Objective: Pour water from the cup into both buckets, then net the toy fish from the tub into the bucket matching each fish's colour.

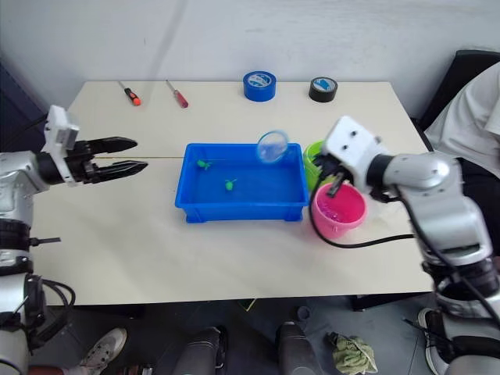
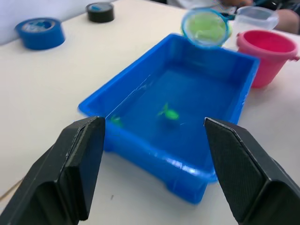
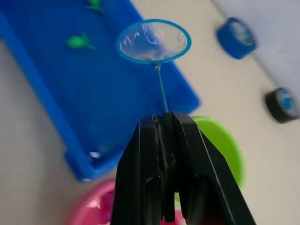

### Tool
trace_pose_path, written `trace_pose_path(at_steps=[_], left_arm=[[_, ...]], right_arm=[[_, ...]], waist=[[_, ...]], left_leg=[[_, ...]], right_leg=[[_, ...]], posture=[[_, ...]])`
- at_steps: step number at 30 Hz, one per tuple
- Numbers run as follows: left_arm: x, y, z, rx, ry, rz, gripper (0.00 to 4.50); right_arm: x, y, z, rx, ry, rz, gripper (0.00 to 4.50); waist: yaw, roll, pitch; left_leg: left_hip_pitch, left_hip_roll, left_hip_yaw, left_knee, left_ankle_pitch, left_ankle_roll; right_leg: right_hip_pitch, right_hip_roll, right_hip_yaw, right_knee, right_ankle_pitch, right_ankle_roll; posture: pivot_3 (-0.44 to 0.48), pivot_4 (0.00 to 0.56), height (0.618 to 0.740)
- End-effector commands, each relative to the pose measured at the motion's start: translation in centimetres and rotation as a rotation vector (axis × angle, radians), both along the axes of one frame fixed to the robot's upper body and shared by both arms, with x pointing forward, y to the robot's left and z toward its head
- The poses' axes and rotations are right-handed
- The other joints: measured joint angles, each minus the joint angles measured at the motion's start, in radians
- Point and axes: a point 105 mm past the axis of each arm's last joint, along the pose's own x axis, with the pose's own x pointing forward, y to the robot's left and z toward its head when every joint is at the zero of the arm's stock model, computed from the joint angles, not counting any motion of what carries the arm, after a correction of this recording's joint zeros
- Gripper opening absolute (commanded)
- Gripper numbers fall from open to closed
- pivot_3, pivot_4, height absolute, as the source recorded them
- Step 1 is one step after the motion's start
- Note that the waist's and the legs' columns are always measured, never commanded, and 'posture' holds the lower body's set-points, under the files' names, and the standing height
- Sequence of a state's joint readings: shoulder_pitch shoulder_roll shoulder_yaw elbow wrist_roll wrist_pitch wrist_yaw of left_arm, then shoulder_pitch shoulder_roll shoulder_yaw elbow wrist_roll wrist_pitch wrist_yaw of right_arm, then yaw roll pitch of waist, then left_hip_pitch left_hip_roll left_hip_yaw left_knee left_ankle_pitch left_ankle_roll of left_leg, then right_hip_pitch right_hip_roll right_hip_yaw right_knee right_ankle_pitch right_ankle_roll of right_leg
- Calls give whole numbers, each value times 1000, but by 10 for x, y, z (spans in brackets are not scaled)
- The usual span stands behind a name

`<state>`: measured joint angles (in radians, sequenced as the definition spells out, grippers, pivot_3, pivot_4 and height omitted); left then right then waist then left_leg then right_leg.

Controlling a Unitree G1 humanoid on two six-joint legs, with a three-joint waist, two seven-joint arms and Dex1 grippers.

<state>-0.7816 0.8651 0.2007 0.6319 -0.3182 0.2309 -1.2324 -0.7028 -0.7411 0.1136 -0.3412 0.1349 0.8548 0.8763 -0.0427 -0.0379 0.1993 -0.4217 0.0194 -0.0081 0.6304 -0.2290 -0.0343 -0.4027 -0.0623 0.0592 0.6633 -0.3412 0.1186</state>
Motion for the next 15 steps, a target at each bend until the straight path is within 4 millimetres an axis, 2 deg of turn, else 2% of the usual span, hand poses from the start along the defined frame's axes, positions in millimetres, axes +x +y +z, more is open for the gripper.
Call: trace_pose_path(at_steps=[1, 4, 8, 15], left_arm=[[-9, 5, 16, -26, -63, 19, 3686], [-16, 4, 11, -32, -53, 27, 3686], [-22, 1, 6, -41, -42, 33, 3686], [-26, -5, -5, -38, -16, 18, 3686]], right_arm=[[6, 5, -4, 0, 74, -42, 0], [13, 5, -19, -83, 108, -59, 0], [21, 9, -28, -152, 103, -53, 0], [23, 25, -42, -156, 143, -16, 0]], waist=[[5, 0, 0], [15, 0, 0], [14, 0, 0], [4, 0, 0]], left_leg=[[0, 0, -1, 0, 0, 0], [-1, -1, -3, 0, 0, 1], [-1, -2, -3, 0, -1, 1], [-1, -2, -3, -1, -1, 1]], right_leg=[[0, 0, 0, 0, 0, 0], [0, -1, -1, -1, 0, 0], [0, -2, -1, -1, 0, 0], [-1, 1, -1, -1, 0, 0]], posture=[[0, 150, 734], [0, 150, 734], [0, 150, 734], [0, 150, 734]])
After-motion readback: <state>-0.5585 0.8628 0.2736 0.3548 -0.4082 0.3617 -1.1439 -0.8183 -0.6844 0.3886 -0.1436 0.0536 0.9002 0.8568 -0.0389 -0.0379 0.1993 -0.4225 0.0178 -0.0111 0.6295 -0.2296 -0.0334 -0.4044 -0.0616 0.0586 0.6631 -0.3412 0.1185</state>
